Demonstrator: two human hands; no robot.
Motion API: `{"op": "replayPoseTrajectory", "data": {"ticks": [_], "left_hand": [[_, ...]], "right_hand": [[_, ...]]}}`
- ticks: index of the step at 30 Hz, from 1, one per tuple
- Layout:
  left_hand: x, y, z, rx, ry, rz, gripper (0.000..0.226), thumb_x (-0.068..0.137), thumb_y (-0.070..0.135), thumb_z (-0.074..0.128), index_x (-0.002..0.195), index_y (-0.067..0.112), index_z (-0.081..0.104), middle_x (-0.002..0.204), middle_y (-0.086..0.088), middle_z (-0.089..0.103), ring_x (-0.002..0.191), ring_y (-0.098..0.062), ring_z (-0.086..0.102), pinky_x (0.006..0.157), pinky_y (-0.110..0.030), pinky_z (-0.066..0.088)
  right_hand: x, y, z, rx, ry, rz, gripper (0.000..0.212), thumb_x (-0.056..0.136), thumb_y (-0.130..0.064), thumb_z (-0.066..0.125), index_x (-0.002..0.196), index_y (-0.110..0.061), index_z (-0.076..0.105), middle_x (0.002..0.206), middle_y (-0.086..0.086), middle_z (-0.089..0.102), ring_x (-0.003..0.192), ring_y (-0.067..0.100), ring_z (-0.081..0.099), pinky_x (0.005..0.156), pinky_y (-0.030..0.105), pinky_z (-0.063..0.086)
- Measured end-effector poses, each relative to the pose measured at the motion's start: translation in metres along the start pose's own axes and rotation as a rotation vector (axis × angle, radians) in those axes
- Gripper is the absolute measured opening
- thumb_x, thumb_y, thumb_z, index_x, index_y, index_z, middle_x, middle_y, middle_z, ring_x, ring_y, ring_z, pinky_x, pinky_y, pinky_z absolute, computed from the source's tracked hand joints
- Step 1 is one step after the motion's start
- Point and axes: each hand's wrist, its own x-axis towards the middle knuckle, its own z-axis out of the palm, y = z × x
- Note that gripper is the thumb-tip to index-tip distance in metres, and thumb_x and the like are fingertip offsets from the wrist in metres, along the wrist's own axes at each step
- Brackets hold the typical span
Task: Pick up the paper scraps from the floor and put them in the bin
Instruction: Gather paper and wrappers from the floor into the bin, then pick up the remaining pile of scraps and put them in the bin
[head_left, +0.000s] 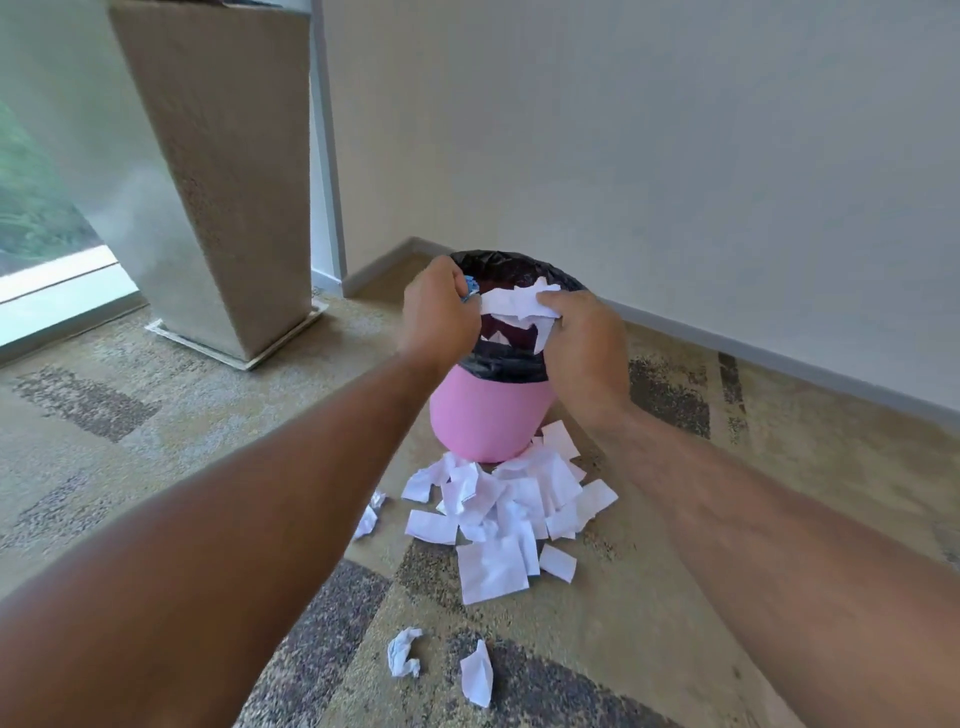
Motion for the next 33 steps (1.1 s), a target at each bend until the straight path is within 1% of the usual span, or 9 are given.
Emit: {"op": "replayPoseTrajectory", "data": {"ticks": [4, 8, 11, 14, 18, 20, 26, 29, 33], "left_hand": [[0.023, 0.007, 0.021, -0.002, 0.003, -0.004, 0.021, 0.085, 0.024, 0.07, 0.087, 0.013, 0.053, 0.081, -0.001, 0.059, 0.074, -0.017, 0.051, 0.057, -0.025, 0.037], [0.036, 0.01, 0.047, -0.036, 0.005, 0.024, 0.024, 0.094, 0.032, 0.064, 0.096, 0.011, 0.053, 0.101, -0.001, 0.051, 0.087, -0.018, 0.053, 0.077, -0.028, 0.04], [0.04, 0.006, 0.069, -0.061, -0.045, 0.028, 0.018, 0.098, 0.025, 0.053, 0.107, 0.009, 0.05, 0.115, -0.005, 0.041, 0.107, -0.025, 0.048, 0.1, -0.037, 0.04], [0.039, -0.001, 0.083, 0.005, -0.161, 0.009, 0.022, 0.094, 0.015, 0.043, 0.114, 0.008, 0.05, 0.126, -0.011, 0.038, 0.118, -0.028, 0.037, 0.103, -0.033, 0.03], [0.039, -0.007, 0.088, 0.078, -0.289, 0.031, 0.026, 0.095, 0.021, 0.039, 0.114, 0.014, 0.056, 0.144, -0.011, 0.033, 0.133, -0.029, 0.031, 0.111, -0.043, 0.03], [0.039, -0.01, 0.086, 0.065, -0.289, 0.067, 0.025, 0.094, 0.019, 0.039, 0.111, 0.014, 0.057, 0.148, -0.013, 0.032, 0.138, -0.031, 0.028, 0.115, -0.047, 0.028], [0.003, -0.03, 0.059, -0.016, 0.07, 0.298, 0.016, 0.09, 0.009, 0.045, 0.104, 0.012, 0.054, 0.116, -0.004, 0.048, 0.108, -0.021, 0.046, 0.097, -0.037, 0.042], [-0.033, -0.065, 0.045, 0.044, 0.202, 0.342, 0.018, 0.089, 0.008, 0.051, 0.107, 0.011, 0.054, 0.112, -0.006, 0.049, 0.104, -0.021, 0.047, 0.09, -0.033, 0.039], [-0.093, -0.139, 0.045, 0.163, -0.038, 0.269, 0.022, 0.089, 0.006, 0.058, 0.109, 0.013, 0.055, 0.112, -0.004, 0.048, 0.099, -0.024, 0.053, 0.084, -0.041, 0.047]], "right_hand": [[0.023, 0.009, 0.014, -0.033, 0.007, 0.064, 0.042, 0.087, 0.009, 0.049, 0.123, -0.005, 0.068, 0.117, 0.017, 0.067, 0.108, 0.032, 0.063, 0.092, 0.042, 0.051], [0.034, 0.021, 0.03, -0.071, 0.037, 0.101, 0.045, 0.089, 0.009, 0.052, 0.129, -0.006, 0.062, 0.118, 0.015, 0.065, 0.107, 0.028, 0.061, 0.089, 0.037, 0.049], [0.033, 0.031, 0.04, -0.102, 0.011, 0.06, 0.028, 0.089, 0.007, 0.051, 0.11, -0.005, 0.066, 0.1, 0.013, 0.061, 0.089, 0.027, 0.058, 0.074, 0.04, 0.049], [0.031, 0.046, 0.051, -0.156, -0.083, -0.008, 0.012, 0.087, 0.002, 0.051, 0.092, -0.007, 0.058, 0.087, 0.008, 0.051, 0.078, 0.024, 0.051, 0.063, 0.037, 0.04], [0.026, 0.06, 0.057, -0.157, -0.228, -0.06, 0.049, 0.093, -0.003, 0.05, 0.141, -0.006, 0.048, 0.126, 0.019, 0.054, 0.115, 0.034, 0.053, 0.09, 0.041, 0.045], [0.024, 0.063, 0.058, -0.212, -0.229, -0.045, 0.058, 0.093, -0.005, 0.052, 0.149, -0.007, 0.039, 0.148, 0.024, 0.04, 0.135, 0.039, 0.041, 0.107, 0.044, 0.034], [0.008, 0.06, 0.06, -0.254, 0.029, -0.101, 0.042, 0.102, -0.022, 0.041, 0.141, -0.01, 0.05, 0.148, 0.019, 0.042, 0.135, 0.033, 0.041, 0.108, 0.049, 0.038], [-0.018, 0.054, 0.055, -0.239, 0.111, -0.215, 0.034, 0.1, -0.021, 0.045, 0.129, -0.009, 0.058, 0.129, 0.012, 0.053, 0.116, 0.029, 0.052, 0.094, 0.046, 0.044], [-0.091, 0.059, 0.062, -0.27, 0.026, -0.244, 0.021, 0.096, -0.019, 0.055, 0.114, -0.011, 0.059, 0.108, 0.009, 0.052, 0.093, 0.027, 0.049, 0.079, 0.042, 0.043]]}}
